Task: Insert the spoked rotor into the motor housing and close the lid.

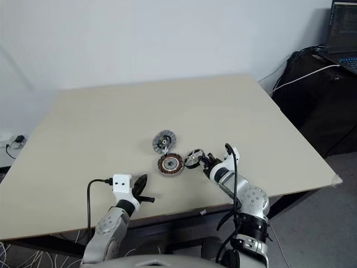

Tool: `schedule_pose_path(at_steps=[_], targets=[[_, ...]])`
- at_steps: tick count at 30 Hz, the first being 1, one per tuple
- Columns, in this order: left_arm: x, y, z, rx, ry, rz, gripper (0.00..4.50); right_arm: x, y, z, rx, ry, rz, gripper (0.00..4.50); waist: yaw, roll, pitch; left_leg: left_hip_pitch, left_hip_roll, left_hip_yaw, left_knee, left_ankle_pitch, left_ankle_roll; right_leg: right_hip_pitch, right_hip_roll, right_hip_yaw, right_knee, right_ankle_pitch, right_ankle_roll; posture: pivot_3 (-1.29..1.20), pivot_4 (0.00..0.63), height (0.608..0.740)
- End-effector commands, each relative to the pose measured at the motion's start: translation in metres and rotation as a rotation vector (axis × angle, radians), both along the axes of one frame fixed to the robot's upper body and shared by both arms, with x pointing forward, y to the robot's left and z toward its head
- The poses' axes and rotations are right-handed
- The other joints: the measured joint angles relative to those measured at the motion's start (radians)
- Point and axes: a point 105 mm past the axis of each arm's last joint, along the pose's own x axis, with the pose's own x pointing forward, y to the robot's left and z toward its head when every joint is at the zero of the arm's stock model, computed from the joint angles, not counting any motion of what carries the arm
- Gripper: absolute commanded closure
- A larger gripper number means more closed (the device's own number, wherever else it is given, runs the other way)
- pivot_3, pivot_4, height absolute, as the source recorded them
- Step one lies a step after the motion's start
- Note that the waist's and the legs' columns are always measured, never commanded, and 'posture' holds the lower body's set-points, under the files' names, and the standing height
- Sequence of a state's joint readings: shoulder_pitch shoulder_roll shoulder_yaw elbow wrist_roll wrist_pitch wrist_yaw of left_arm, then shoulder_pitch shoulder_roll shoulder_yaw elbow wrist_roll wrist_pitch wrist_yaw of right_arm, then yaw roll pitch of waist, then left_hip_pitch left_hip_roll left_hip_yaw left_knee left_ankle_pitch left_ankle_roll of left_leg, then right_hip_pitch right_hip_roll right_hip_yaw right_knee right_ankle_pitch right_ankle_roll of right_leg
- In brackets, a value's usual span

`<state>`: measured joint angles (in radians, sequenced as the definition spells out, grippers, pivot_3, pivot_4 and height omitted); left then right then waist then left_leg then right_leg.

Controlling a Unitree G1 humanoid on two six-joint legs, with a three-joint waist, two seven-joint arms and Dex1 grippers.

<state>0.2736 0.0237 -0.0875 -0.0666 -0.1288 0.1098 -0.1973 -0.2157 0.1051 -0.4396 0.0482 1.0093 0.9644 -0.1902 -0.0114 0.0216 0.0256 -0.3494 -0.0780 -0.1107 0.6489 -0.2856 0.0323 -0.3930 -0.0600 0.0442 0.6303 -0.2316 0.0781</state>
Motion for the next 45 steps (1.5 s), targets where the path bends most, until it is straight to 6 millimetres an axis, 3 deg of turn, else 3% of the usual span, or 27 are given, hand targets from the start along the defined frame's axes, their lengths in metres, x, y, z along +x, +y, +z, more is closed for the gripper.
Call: schedule_pose_path(at_steps=[1,4,9,15,21,45], targets=[[0.005,-0.001,0.012,-0.002,-0.047,-0.001,4.50,0.004,0.009,0.019,0.099,-0.080,-0.081,4.11,0.001,0.000,0.000,0.000,0.000,0.000,0.000,0.000,0.000,0.000,0.000,0.000,0.000,0.000,0.000,0.00,0.000,0.740],[0.005,-0.001,0.012,-0.004,-0.047,-0.001,4.50,0.002,0.019,0.036,0.163,-0.149,-0.026,4.11,-0.002,0.001,0.001,-0.001,0.000,0.000,0.000,0.000,0.000,-0.001,0.000,0.000,0.000,0.000,0.000,0.00,0.000,0.740],[0.006,-0.001,0.012,-0.009,-0.044,-0.003,4.50,-0.009,0.048,0.046,0.241,-0.210,0.146,4.11,-0.004,0.001,0.001,-0.001,0.001,0.000,0.000,0.000,0.000,-0.001,0.001,0.000,0.000,0.001,-0.001,0.00,0.000,0.740],[0.004,0.000,0.011,-0.013,-0.037,-0.001,4.50,-0.020,0.079,0.039,0.296,-0.200,0.297,4.11,-0.003,0.001,0.001,-0.001,0.000,0.000,0.000,0.000,0.000,-0.001,0.000,0.000,0.000,0.001,-0.001,0.00,0.000,0.740],[0.003,0.001,0.011,-0.012,-0.034,0.002,4.50,-0.020,0.096,0.030,0.304,-0.173,0.351,4.11,-0.001,0.001,0.001,-0.001,0.000,0.000,0.000,0.000,0.000,-0.001,0.000,0.000,0.000,0.003,-0.004,0.00,0.000,0.740],[0.003,0.003,0.012,0.002,-0.036,-0.011,4.50,-0.005,0.096,0.018,0.253,-0.185,0.325,4.11,-0.003,0.001,0.001,0.000,0.000,0.000,0.000,0.000,0.000,-0.001,0.001,0.000,-0.001,0.003,-0.004,0.00,0.000,0.740]])
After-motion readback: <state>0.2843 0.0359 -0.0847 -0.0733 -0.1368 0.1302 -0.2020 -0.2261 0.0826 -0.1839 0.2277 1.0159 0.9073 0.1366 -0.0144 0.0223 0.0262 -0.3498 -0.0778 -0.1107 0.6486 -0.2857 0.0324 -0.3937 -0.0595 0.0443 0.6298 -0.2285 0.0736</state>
